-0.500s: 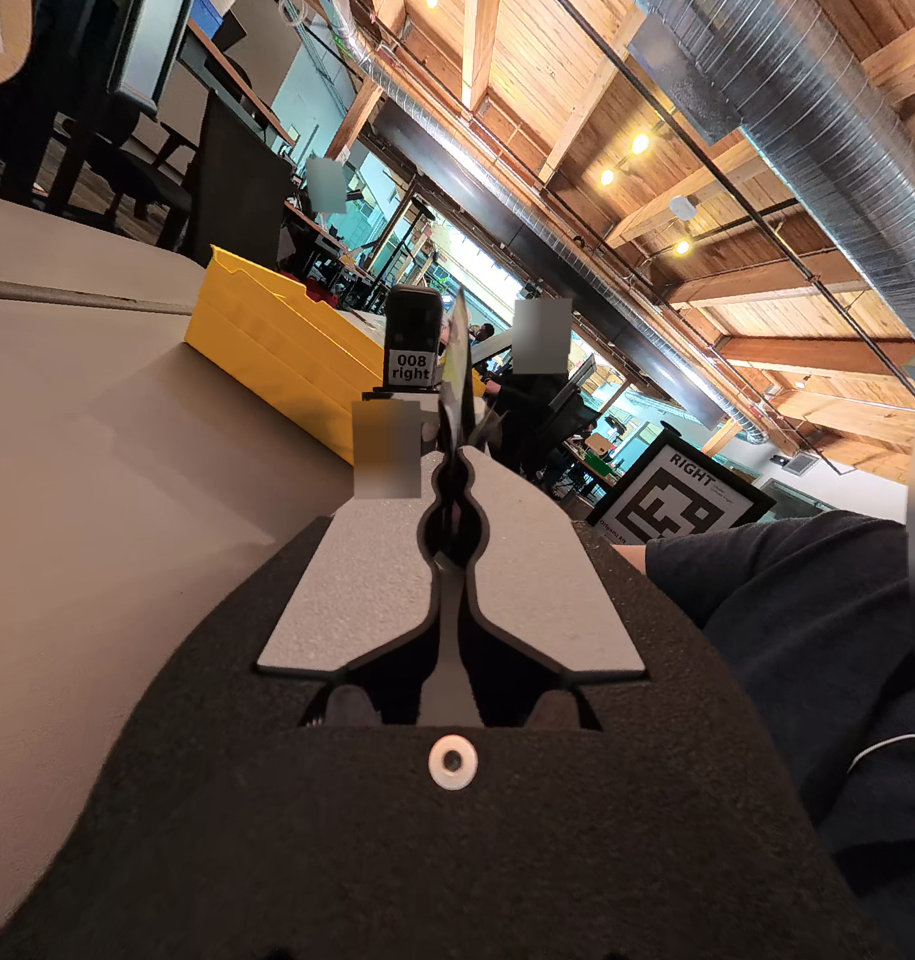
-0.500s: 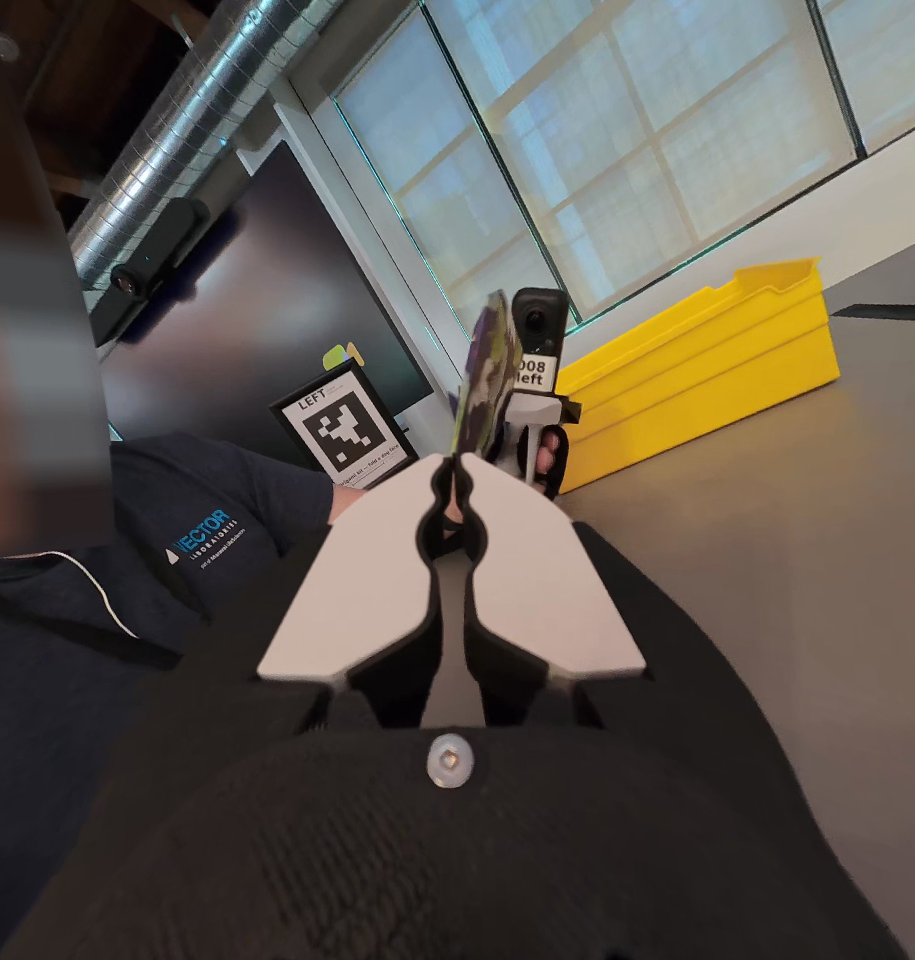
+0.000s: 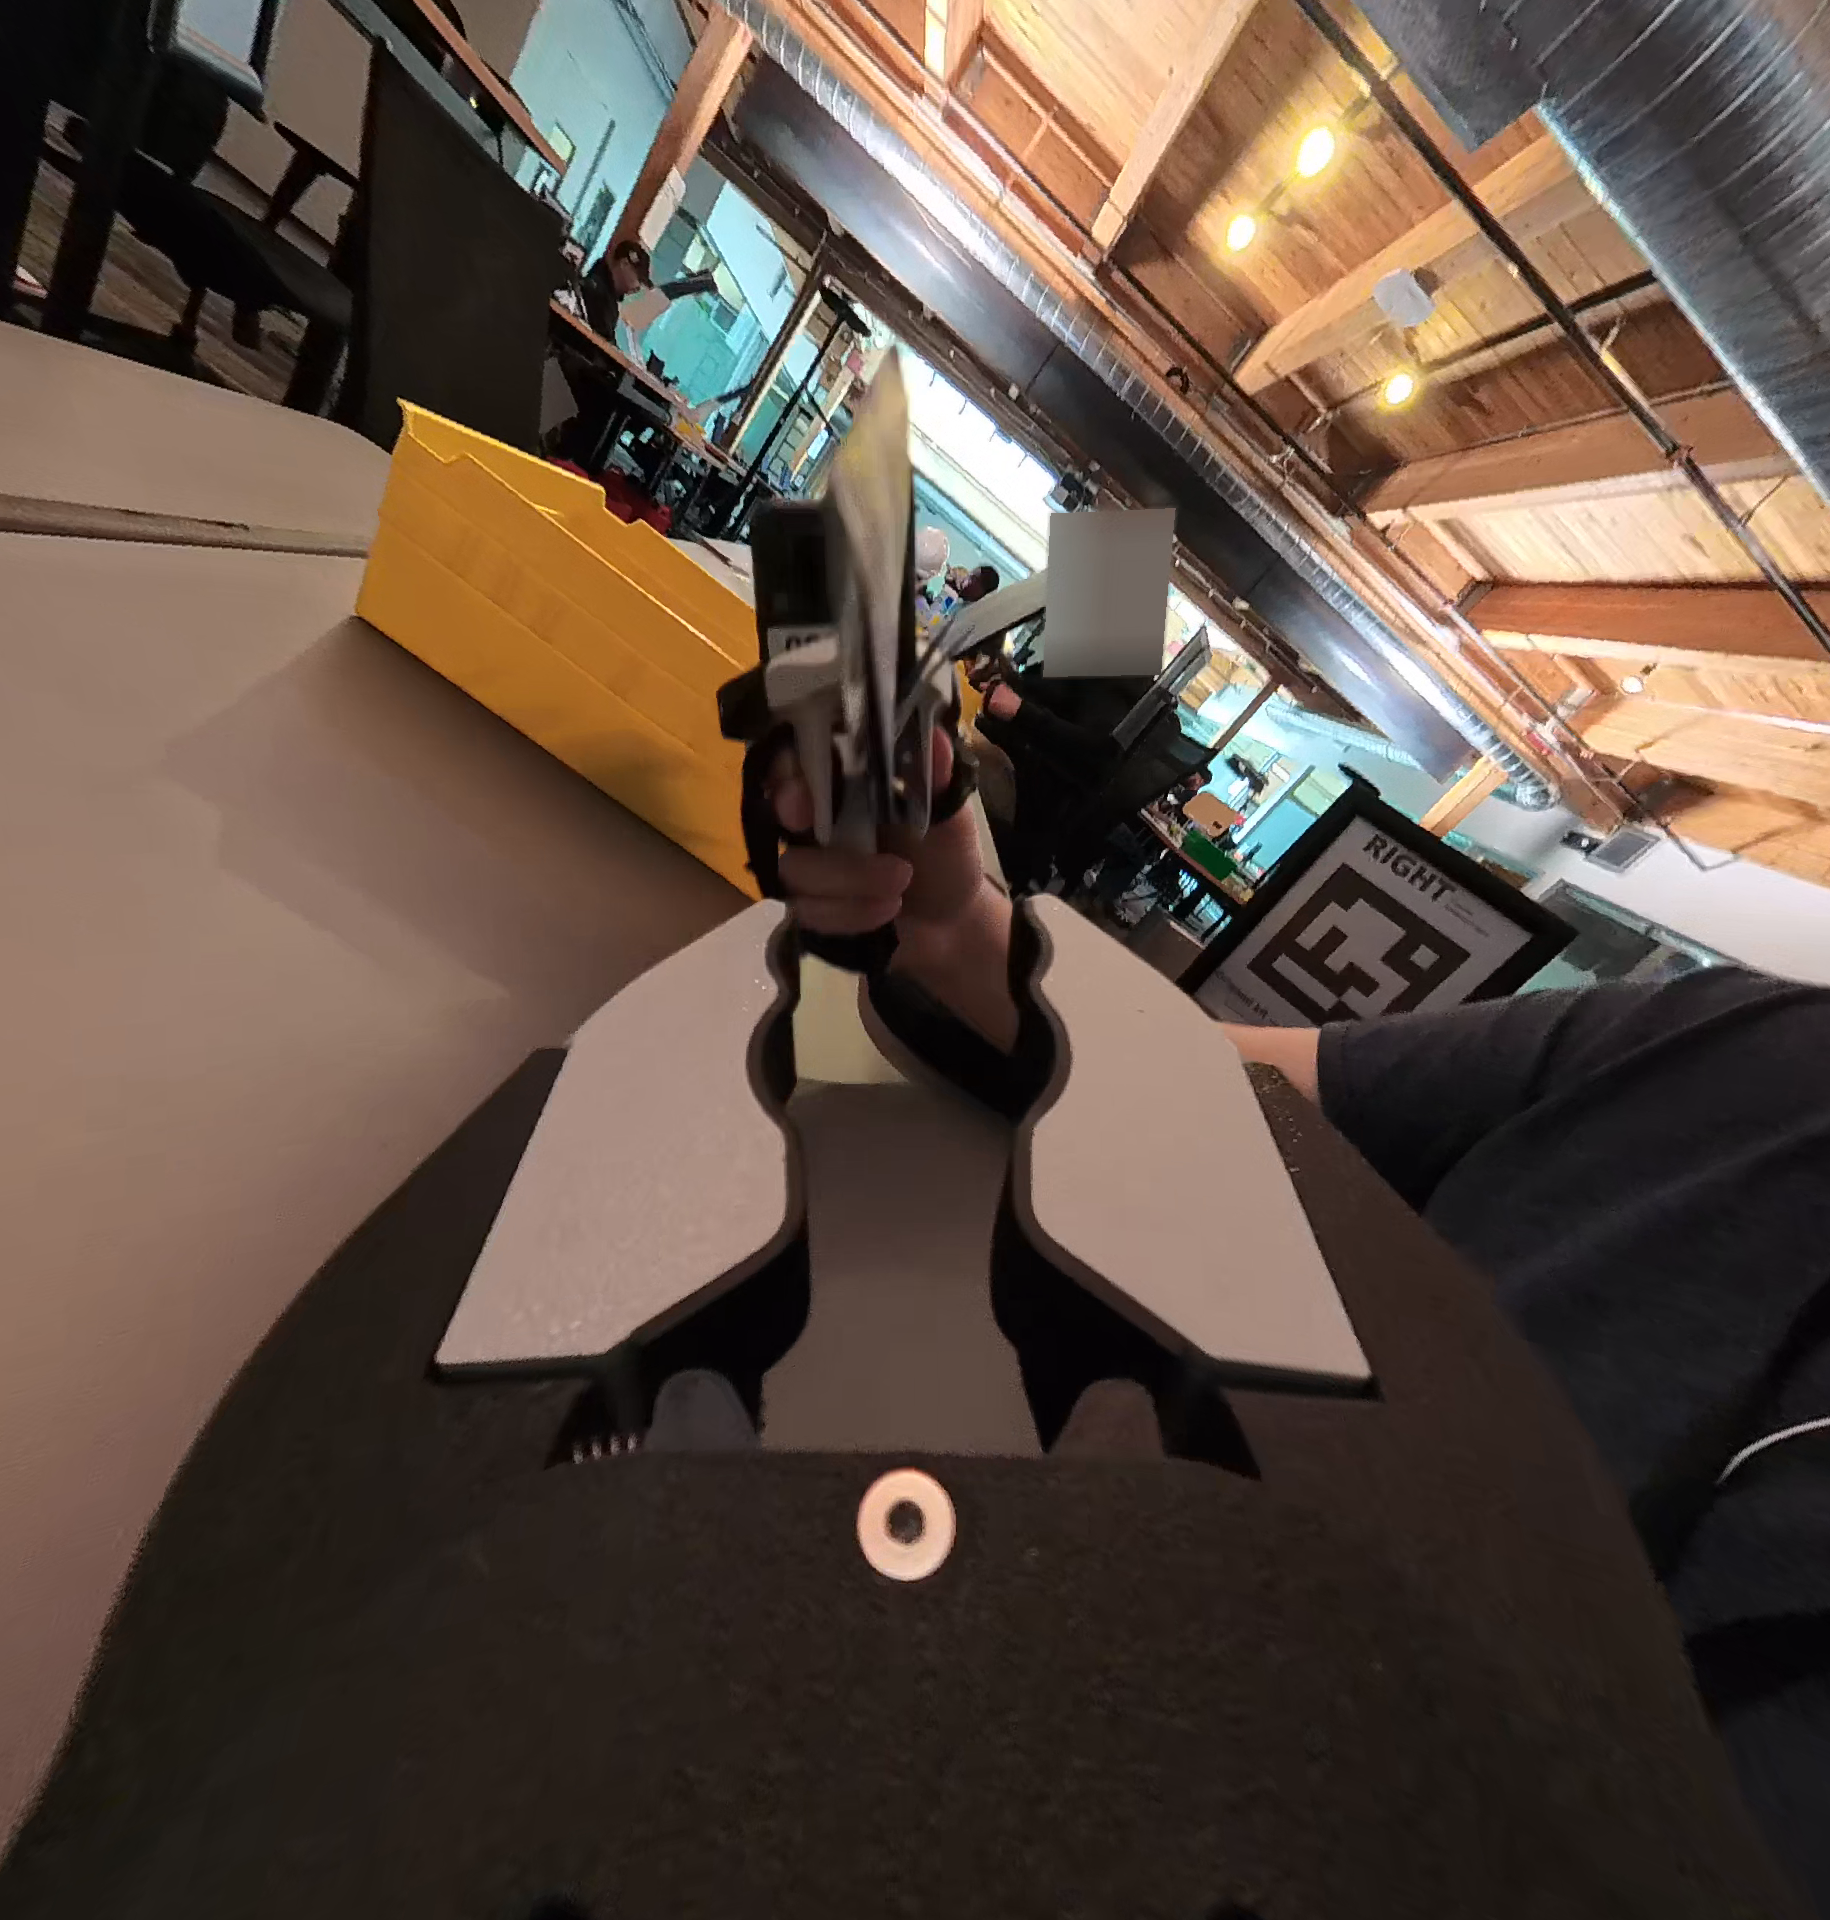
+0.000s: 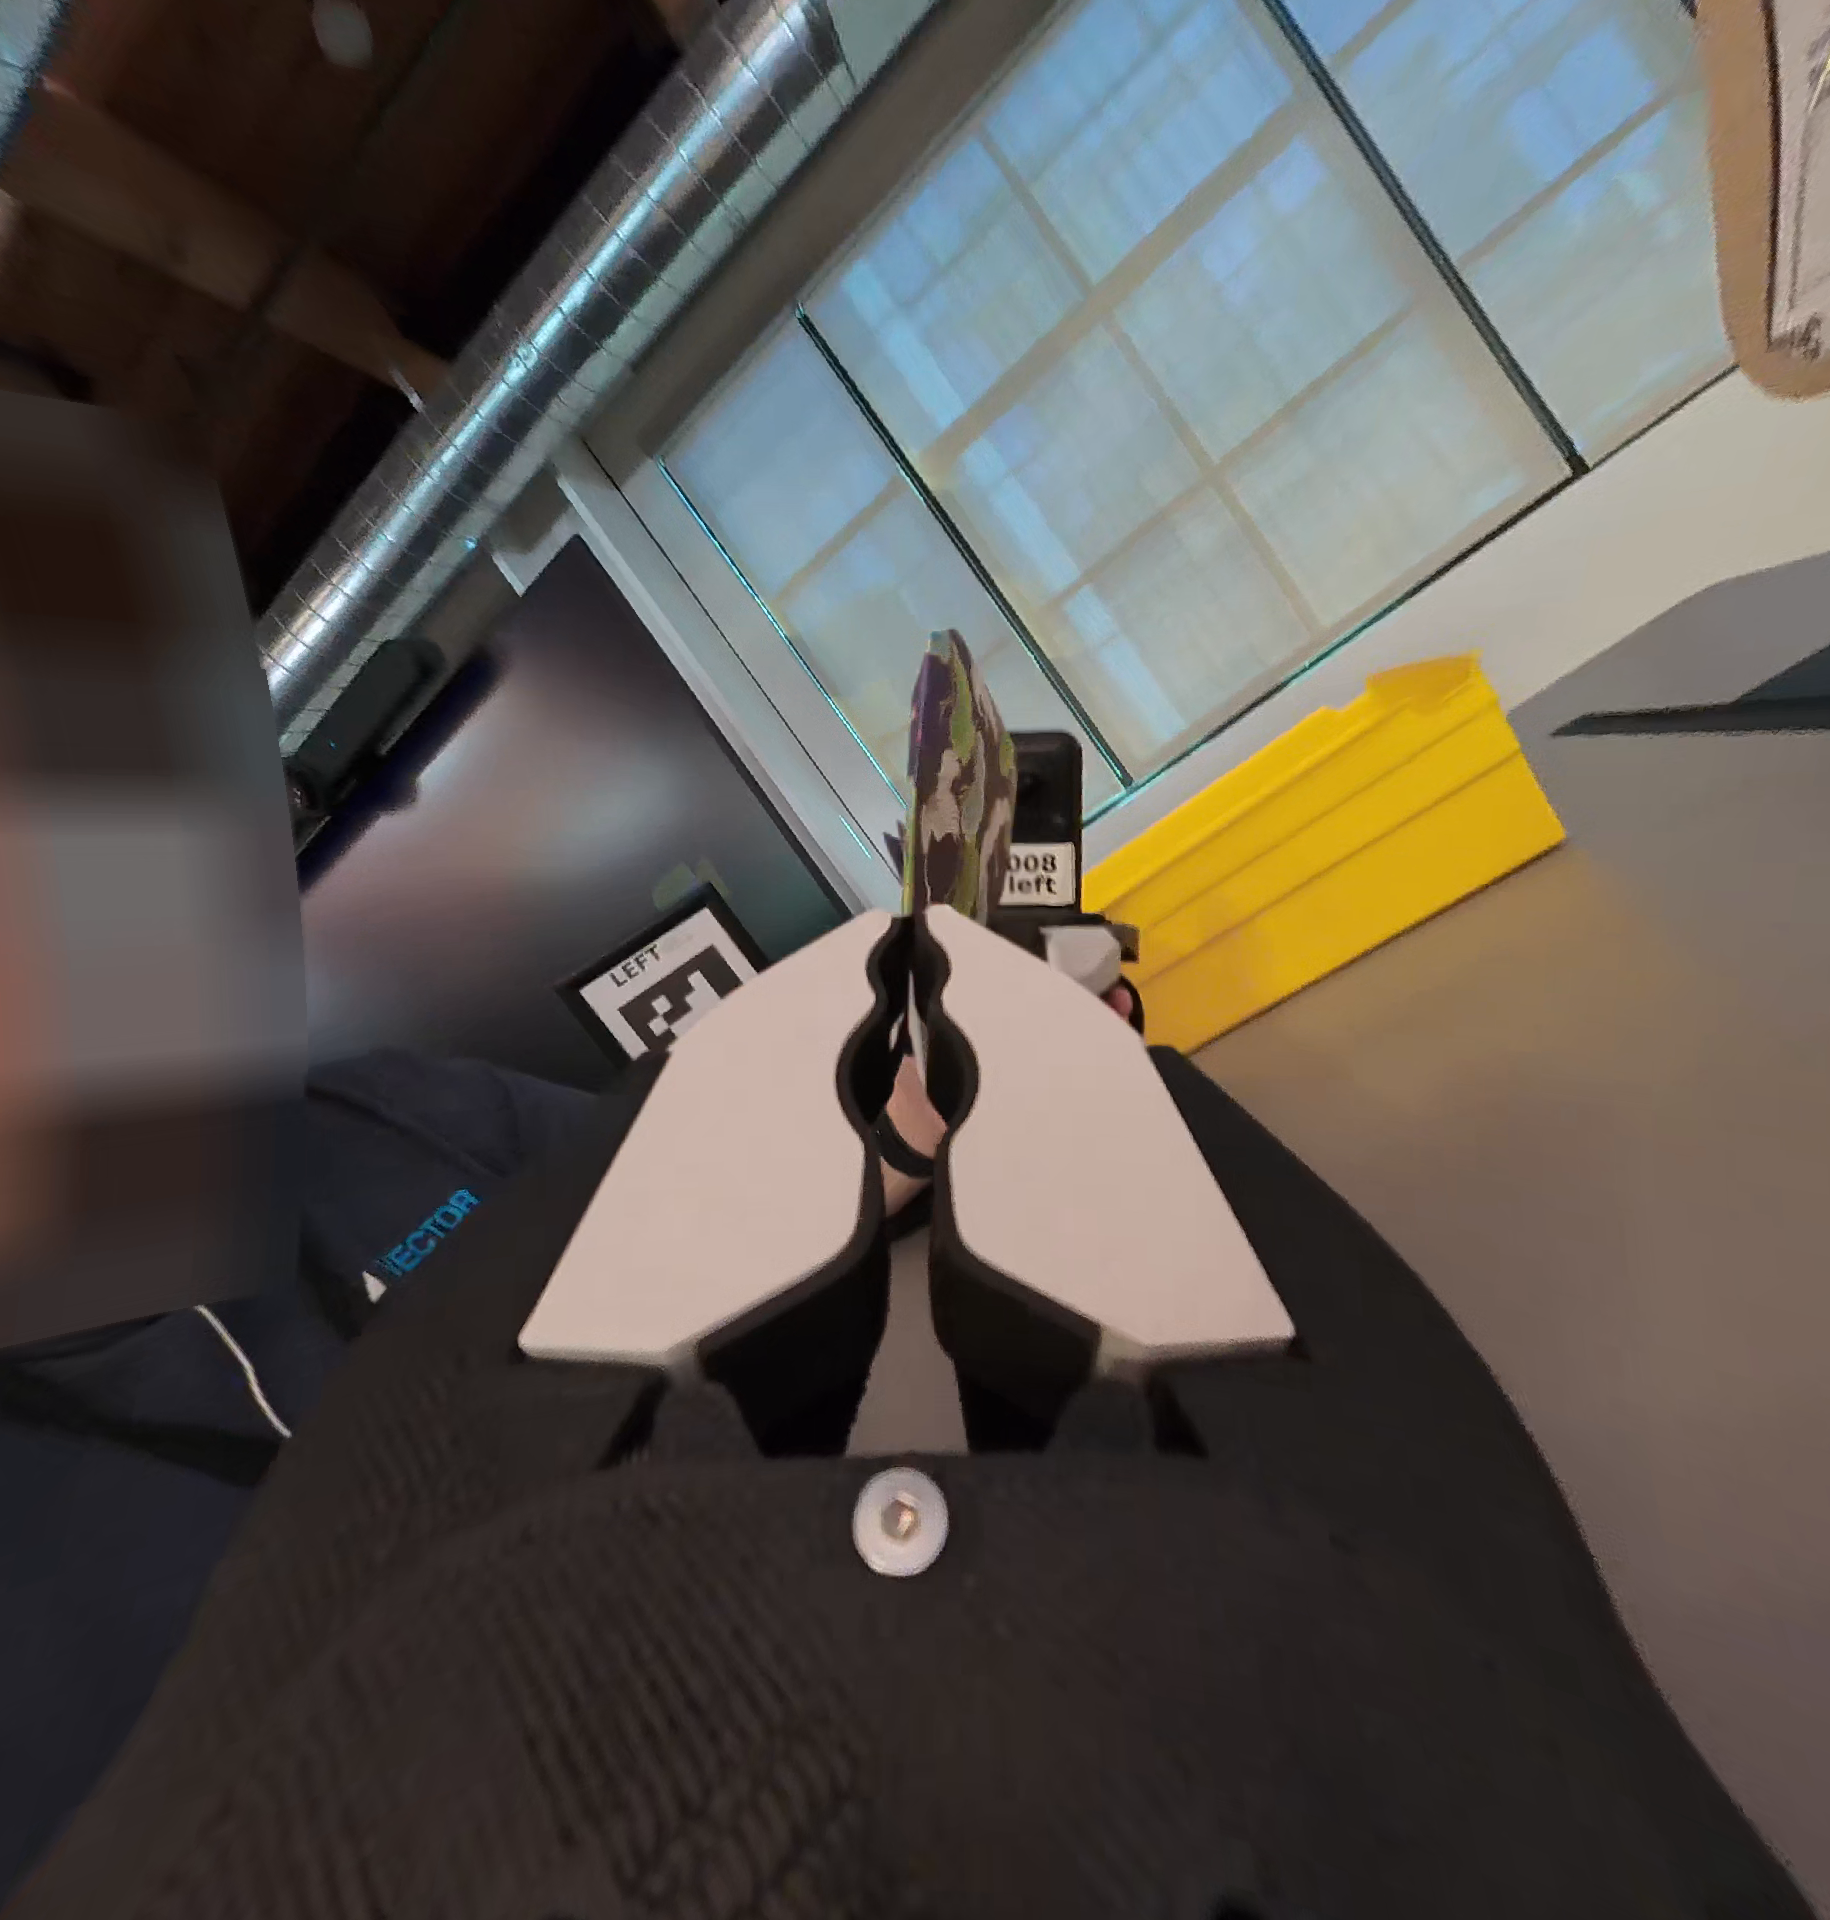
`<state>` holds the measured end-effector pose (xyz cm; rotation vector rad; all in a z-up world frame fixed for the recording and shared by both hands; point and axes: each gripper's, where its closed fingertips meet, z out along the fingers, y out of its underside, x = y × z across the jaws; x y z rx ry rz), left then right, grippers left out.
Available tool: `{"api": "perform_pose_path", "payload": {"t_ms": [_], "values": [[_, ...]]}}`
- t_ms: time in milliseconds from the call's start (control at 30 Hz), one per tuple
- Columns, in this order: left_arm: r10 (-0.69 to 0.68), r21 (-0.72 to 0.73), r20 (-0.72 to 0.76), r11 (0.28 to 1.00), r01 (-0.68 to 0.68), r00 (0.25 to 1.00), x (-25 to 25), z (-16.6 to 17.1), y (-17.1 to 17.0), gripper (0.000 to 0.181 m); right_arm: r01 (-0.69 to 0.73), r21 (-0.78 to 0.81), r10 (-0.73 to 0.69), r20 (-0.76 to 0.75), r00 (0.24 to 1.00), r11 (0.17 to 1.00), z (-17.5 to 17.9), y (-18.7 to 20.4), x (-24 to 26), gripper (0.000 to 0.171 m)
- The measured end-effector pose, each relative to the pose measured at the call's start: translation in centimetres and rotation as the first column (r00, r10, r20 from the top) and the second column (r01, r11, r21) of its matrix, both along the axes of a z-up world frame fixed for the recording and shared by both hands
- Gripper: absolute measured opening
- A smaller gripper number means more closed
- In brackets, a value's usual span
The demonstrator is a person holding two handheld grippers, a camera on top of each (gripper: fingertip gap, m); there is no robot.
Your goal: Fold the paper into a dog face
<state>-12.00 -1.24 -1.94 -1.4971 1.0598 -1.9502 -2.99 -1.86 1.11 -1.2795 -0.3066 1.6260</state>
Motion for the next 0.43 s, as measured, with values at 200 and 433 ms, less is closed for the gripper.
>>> {"api": "perform_pose_path", "payload": {"t_ms": [200,433], "values": [[-0.059,0.037,-0.047,0.997,0.061,0.997,0.4,-1.6,-0.8,0.03,-0.003,0.097,-0.006,0.091,0.996,0.995,2.3,-1.9,0.0,0.001],[-0.027,0.084,-0.087,0.996,0.035,0.996,0.5,-2.3,-0.3,0.03,-0.018,0.071,0.012,0.076,0.997,0.997,2.7,-2.1,0.2,0.001]]}}
